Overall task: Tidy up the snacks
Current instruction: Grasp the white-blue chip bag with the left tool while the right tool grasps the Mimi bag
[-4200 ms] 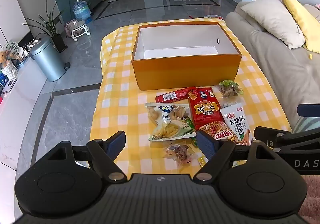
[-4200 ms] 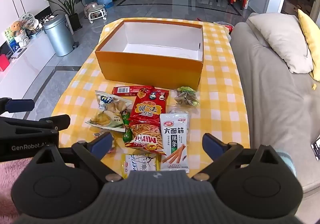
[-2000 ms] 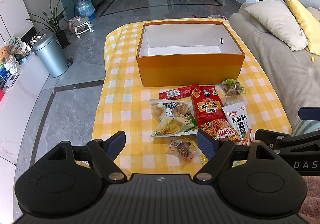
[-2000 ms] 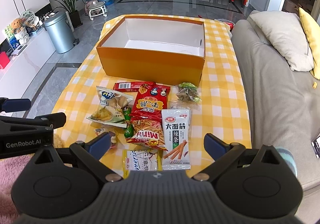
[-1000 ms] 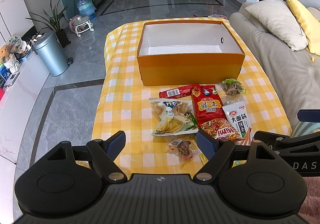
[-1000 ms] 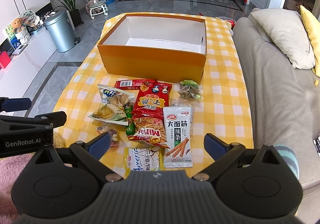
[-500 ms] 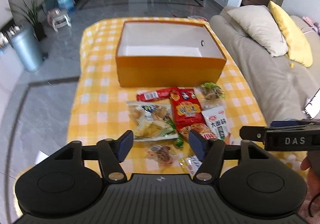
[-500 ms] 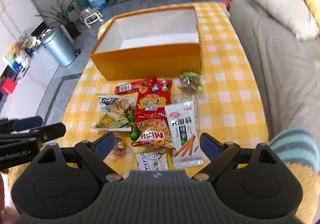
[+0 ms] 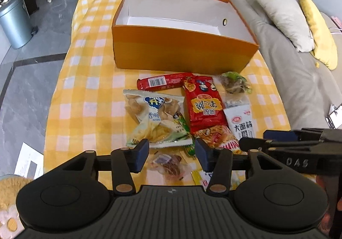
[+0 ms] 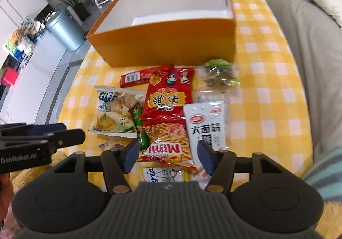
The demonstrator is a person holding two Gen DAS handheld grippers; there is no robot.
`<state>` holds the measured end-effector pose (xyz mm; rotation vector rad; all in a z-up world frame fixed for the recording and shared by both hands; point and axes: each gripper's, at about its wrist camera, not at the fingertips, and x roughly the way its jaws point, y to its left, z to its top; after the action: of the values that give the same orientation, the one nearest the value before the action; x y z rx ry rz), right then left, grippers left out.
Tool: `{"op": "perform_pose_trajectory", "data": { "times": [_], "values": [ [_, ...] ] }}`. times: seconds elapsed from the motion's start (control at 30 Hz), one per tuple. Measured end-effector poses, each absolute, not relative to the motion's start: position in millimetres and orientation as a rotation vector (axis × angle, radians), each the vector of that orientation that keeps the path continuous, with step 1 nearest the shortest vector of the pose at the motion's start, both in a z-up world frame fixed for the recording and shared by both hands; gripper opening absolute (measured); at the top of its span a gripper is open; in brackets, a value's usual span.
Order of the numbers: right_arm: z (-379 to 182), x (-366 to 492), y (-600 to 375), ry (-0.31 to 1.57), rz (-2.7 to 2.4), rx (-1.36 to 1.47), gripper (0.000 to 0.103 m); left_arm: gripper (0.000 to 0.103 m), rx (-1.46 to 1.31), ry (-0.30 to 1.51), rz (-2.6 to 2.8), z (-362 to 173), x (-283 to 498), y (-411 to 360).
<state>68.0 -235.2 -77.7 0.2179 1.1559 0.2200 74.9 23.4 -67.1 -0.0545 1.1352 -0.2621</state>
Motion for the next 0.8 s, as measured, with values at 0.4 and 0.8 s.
{"op": "perform_pose_trajectory", "data": {
  "times": [0.4, 0.8],
  "values": [
    [-120.0, 98.9, -211.5, 1.217, 0.219, 0.116, 0.058, 0.069, -0.096, 1.165, -0.191, -101.1, 114.5, 26.7],
    [-140.2, 106.4, -214.6, 1.285, 0.212, 0.15, 0.045, 0.069, -0.023, 1.291, -0.166, -128.2, 135.4, 14.3]
  ]
}}
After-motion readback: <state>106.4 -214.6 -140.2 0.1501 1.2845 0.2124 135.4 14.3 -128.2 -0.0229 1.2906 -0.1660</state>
